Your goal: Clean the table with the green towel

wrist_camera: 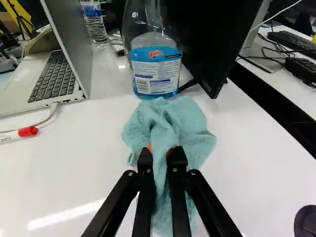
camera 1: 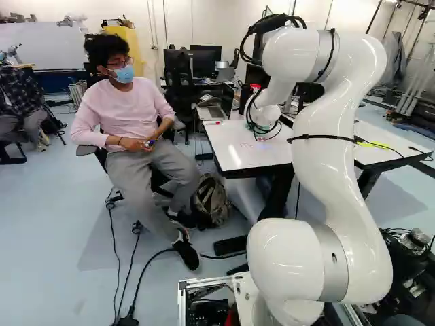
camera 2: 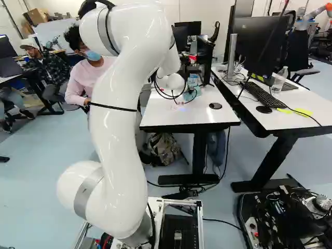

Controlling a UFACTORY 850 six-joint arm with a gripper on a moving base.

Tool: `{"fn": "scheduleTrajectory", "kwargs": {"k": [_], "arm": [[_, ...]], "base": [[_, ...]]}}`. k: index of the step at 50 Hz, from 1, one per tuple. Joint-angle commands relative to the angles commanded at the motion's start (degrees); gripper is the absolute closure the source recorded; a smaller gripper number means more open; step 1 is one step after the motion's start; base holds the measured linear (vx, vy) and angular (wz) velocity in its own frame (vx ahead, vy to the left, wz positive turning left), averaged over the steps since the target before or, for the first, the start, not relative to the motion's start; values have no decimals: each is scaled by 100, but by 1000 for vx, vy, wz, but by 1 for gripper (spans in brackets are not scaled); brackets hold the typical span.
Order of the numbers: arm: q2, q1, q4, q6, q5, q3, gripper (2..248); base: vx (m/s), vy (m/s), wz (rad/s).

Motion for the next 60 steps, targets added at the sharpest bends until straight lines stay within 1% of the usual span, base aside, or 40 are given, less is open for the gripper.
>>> {"fn": "scheduleTrajectory", "kwargs": {"k": [10,19,29,49,60], "arm": [[126,118,0,0,0,173,213],[310,95,0,0,0,423,213],[448,-24,0,0,0,609,213],[644,-343,0,0,0,871,213],[567,-497,0,0,0,768,213]], "base": [[0,0,0],[0,0,0],[0,0,0],[0,0,0],[0,0,0]]}}
